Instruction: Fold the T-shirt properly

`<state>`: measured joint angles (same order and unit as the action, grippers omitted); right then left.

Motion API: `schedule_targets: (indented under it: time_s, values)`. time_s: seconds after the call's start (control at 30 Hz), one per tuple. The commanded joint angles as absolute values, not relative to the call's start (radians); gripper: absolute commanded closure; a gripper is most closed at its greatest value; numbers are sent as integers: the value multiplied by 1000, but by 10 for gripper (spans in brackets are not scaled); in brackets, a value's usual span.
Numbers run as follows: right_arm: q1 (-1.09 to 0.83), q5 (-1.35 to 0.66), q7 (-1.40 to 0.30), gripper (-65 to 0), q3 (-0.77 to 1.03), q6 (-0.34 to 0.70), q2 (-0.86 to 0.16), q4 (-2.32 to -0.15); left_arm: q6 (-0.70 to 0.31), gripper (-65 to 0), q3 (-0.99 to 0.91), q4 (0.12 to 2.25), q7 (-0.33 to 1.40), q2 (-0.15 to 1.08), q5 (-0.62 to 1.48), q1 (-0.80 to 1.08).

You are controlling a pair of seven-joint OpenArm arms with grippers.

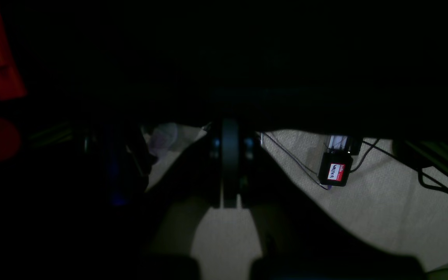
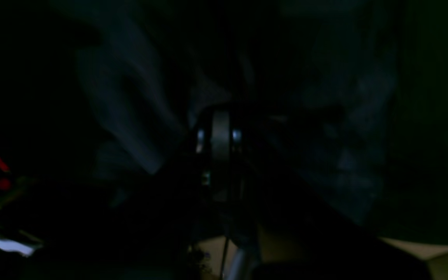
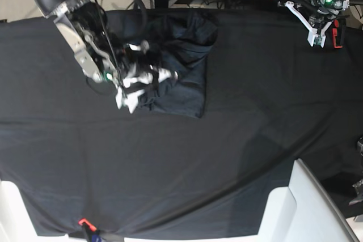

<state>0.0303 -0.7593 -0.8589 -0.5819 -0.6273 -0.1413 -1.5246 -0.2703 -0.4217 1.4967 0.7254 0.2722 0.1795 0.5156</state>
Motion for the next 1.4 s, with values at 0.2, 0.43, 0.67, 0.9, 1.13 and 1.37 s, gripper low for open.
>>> schedule_targets:
  time_s: [0.2, 0.43, 0.67, 0.9, 1.13, 1.37]
  values:
    - [117, -773, -855, 0, -578, -621, -96, -1463, -271, 0, -427, 1514, 708, 288, 180, 518]
    - [205, -766, -846, 0, -576, -489, -44, -1311, -271, 0, -430, 1514, 708, 288, 180, 518]
    - [289, -766, -845, 0, -576, -475, -22, -1219, -271, 0, -432, 1508, 708, 300, 180, 519]
    - [351, -766, -769, 0, -578, -469, -22, -1187, -271, 0, -432, 1508, 708, 300, 180, 519]
    - [288, -774, -1058, 0, -533, -598, -74, -1514, -271, 0, -432, 1514, 708, 306, 180, 519]
    - [25, -766, -1055, 0, -433, -634, -76, -1633, -271, 0, -432, 1518, 708, 320, 180, 519]
